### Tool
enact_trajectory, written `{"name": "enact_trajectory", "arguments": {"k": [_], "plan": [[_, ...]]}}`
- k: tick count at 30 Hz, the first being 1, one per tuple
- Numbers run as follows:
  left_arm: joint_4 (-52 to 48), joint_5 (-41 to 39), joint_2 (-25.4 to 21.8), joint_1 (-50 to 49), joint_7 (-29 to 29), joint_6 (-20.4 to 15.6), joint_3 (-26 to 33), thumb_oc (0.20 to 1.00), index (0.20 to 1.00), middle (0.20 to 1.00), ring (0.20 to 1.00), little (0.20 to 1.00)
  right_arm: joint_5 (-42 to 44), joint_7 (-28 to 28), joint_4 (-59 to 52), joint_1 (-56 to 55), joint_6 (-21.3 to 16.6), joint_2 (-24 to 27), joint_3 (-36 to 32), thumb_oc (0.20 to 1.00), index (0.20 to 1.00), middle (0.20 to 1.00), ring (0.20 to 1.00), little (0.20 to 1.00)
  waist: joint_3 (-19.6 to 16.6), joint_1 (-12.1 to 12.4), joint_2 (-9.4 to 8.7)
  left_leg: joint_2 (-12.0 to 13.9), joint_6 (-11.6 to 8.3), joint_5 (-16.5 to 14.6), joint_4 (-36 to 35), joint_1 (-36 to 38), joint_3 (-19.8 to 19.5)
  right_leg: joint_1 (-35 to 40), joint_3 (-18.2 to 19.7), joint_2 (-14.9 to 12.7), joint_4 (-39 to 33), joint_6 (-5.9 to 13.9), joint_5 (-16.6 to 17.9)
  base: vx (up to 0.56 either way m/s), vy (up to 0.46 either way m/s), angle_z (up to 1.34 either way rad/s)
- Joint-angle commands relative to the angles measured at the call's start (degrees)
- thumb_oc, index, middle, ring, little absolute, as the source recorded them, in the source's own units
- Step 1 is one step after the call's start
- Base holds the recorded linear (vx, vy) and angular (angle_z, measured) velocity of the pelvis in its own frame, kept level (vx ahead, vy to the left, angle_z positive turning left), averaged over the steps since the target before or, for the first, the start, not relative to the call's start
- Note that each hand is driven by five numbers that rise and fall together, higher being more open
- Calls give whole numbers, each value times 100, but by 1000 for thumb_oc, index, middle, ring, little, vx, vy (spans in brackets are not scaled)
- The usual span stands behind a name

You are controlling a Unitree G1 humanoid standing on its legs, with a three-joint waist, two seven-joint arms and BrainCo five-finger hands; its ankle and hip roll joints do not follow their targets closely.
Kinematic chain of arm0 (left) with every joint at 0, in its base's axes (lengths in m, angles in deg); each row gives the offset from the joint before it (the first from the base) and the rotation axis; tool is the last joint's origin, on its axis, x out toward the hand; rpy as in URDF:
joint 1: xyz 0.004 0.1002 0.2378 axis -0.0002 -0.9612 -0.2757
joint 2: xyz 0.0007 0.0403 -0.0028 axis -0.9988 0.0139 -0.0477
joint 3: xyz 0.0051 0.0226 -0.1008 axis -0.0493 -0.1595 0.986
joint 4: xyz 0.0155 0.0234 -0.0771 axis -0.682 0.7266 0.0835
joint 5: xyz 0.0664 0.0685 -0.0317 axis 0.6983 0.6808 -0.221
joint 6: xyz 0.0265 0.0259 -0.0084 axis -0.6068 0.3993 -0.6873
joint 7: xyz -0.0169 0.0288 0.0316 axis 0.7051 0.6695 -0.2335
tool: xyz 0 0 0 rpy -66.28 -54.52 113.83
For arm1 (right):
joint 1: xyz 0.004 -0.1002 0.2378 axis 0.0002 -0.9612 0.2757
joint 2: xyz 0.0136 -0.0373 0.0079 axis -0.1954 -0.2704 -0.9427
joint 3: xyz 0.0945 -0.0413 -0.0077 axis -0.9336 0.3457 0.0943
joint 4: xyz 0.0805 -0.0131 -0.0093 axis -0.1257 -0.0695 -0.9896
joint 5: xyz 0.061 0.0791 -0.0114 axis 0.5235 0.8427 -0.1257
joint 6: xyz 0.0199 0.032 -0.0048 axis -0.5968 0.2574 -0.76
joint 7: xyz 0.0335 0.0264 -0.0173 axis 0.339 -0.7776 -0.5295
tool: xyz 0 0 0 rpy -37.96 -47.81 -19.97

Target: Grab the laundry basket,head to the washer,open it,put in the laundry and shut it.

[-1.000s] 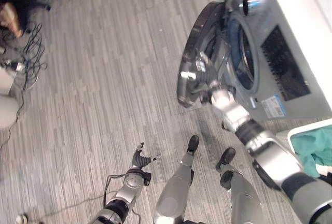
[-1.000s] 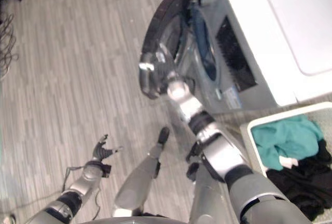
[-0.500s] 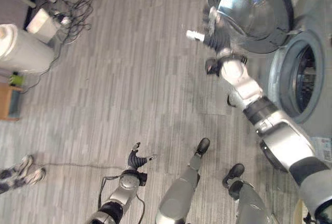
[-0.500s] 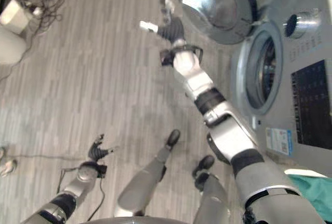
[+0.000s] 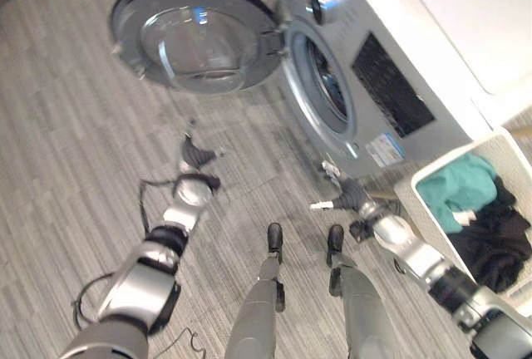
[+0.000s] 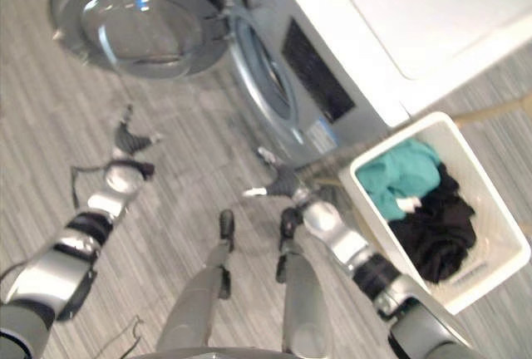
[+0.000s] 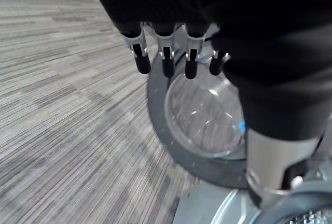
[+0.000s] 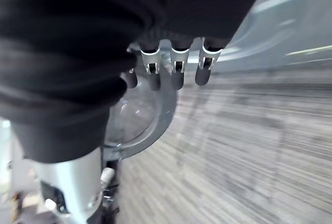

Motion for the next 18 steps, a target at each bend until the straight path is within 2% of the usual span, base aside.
{"name": "enact_trajectory", "arguments": {"k": [1, 2, 9, 14, 18], "plan": [[459, 238, -569, 321, -136, 31, 81, 1000, 1000, 1000, 1000, 1000, 120, -221, -466, 369, -392, -108, -466, 1000, 1000, 1000, 1000, 1000, 460, -107, -236, -437, 235, -694, 232, 224, 9, 572, -69, 13, -1063, 240, 270, -31, 57, -63], [849, 368, -856, 454, -79, 168, 150, 1000, 1000, 1000, 1000, 1000, 232, -296, -548, 86, -443, 4, -628, 1000, 1000, 1000, 1000, 1000, 516, -229, -273, -419, 268, -689, 210, 195, 88, 506, -22, 36, -1081, 262, 313, -10, 16, -36], [1296, 486, -1287, 112, -39, 397, 700, 1000, 1000, 1000, 1000, 1000, 730, -536, -1013, -728, -453, 89, -1017, 1000, 1000, 1000, 1000, 1000, 514, -350, -341, -389, 318, -734, 209, 205, 296, 432, 193, 113, -1174, 285, 454, 5, 17, -26], [1231, 437, -1325, -300, -249, 403, 1027, 1000, 1000, 1000, 1000, 1000, 827, -469, -1070, -965, -509, 6, -1154, 1000, 1000, 1000, 1000, 1000, 443, -347, -343, -378, 326, -787, 218, 330, 342, 539, 243, 123, -1221, 284, 473, 17, -4, -11], [1073, 408, -1164, -799, -294, 337, 1224, 1000, 1000, 1000, 1000, 1000, 769, -348, -1021, -1029, -555, -71, -1285, 1000, 1000, 1000, 1000, 1000, 328, -340, -320, -389, 339, -848, 220, 492, 343, 685, 285, 120, -1227, 267, 446, 0, 0, 0]]}}
